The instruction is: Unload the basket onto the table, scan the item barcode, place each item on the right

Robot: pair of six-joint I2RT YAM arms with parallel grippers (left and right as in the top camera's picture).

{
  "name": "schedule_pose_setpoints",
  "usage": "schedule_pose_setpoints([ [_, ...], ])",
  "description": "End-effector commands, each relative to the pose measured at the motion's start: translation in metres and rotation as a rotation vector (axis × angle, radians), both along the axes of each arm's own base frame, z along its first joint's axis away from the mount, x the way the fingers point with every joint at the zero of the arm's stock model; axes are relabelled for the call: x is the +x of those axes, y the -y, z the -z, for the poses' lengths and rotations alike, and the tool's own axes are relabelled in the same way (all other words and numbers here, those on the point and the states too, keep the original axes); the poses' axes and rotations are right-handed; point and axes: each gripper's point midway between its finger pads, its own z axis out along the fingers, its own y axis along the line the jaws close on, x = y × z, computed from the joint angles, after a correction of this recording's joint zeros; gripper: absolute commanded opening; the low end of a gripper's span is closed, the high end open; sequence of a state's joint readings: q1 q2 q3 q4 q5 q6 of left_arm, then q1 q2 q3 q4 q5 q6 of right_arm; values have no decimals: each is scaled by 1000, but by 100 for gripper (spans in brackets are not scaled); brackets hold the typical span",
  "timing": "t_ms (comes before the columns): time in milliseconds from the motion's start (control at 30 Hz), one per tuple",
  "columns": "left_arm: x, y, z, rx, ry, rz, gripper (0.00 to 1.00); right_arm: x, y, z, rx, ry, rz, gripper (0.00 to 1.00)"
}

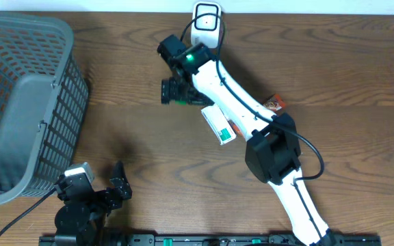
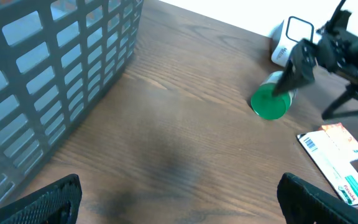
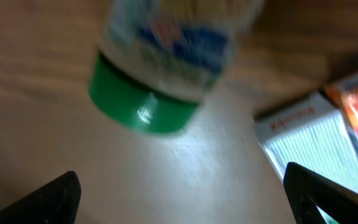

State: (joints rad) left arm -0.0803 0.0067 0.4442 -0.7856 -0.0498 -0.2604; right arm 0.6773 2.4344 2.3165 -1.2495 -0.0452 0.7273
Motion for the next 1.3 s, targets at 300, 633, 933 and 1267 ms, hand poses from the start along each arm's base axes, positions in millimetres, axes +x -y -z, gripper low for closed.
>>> schedule_pose_setpoints([
  [300,0,3,1,9,-2,22,98,13,-20,-7,130,-9,529,99],
  [633,0,3,1,9,-2,22,98,33,-22,0,165,34,610,99],
  [933,0,3,1,9,-2,22,98,43,-16,48,116,12,605,99],
  [1267,0,3,1,9,-2,22,98,51,-5,67,77,15,532,74],
])
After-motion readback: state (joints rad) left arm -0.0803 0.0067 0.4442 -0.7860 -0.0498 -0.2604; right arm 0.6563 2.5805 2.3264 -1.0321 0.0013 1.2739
